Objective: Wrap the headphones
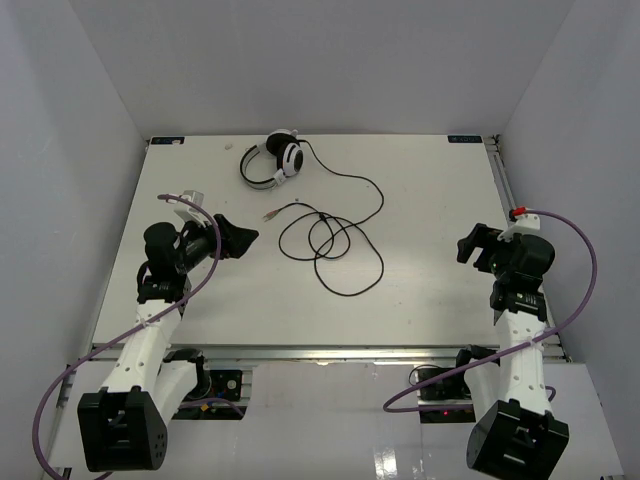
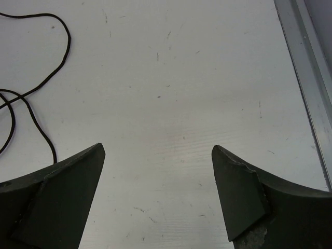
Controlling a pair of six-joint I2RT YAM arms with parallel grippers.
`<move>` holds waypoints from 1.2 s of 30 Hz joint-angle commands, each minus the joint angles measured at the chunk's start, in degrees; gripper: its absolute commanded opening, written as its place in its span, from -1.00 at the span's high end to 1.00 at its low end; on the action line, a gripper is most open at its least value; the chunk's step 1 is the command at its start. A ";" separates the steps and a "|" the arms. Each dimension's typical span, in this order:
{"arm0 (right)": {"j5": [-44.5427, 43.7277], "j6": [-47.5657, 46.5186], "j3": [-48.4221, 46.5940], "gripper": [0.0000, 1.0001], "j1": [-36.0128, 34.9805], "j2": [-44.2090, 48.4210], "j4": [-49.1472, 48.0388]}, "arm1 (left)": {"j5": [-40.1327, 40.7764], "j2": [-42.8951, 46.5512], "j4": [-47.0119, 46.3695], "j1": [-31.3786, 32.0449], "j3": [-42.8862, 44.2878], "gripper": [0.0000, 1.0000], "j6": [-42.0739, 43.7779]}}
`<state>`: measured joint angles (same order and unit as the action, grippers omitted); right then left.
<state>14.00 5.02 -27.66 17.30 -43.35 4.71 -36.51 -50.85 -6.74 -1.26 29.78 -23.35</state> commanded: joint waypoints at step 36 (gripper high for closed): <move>40.49 -38.04 -4.16 -0.83 -5.11 -5.84 7.27 | 45.47 -83.00 49.72 9.76 88.92 -0.62 -30.69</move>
<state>52.86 -32.61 -30.96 12.48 -49.58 12.10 1.33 -134.47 35.47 8.54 114.32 -52.48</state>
